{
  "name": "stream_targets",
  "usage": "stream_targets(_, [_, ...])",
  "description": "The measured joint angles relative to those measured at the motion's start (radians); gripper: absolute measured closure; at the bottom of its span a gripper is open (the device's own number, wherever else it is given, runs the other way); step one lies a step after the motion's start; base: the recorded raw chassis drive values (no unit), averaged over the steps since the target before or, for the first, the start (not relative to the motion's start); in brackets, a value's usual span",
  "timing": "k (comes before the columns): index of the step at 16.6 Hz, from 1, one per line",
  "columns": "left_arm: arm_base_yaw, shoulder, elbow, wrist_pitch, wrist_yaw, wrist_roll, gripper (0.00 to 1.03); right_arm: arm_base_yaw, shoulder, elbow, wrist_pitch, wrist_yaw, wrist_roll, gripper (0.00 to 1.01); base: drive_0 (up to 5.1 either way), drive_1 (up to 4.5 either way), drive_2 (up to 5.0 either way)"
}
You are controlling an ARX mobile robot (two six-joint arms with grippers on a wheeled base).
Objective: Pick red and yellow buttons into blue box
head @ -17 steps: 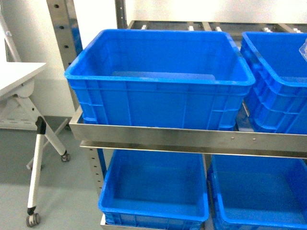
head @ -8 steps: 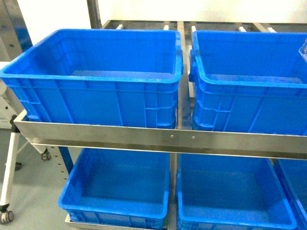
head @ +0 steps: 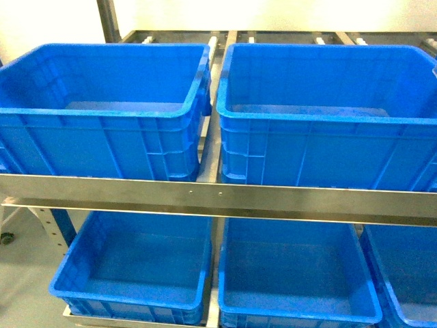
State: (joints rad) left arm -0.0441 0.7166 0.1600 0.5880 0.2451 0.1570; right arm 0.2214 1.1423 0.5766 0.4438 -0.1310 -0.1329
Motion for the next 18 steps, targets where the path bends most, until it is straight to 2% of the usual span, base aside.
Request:
stream_targets(2, [0.0,0.002,0.0,-0.006,-0.001,0.0,0.79,0.001,0.0,0.0,0.0,0.0,0.0,0.72,0.1,1.32,-1.0])
stream_targets(8, [0.001,0.0,0.0,-0.005,-0.004,0.0,0.79,0.001,0.001,0.0,-0.002,-0.005,0.0,0.72,2.8,1.75,-4.9])
stream_targets(13, [-0.001,0.001,0.0,-0.004,-0.001,0.0,0.79,0.001,0.001,0.0,0.0,-0.001,0.0,0.72,0.2,4.0,-3.6])
stream_targets(18, [-0.001,0.003,0.001,-0.005,-0.002,0.0,0.79,0.001,0.002,0.0,0.001,-0.001,0.0,0.72,0.0,0.49,-0.4])
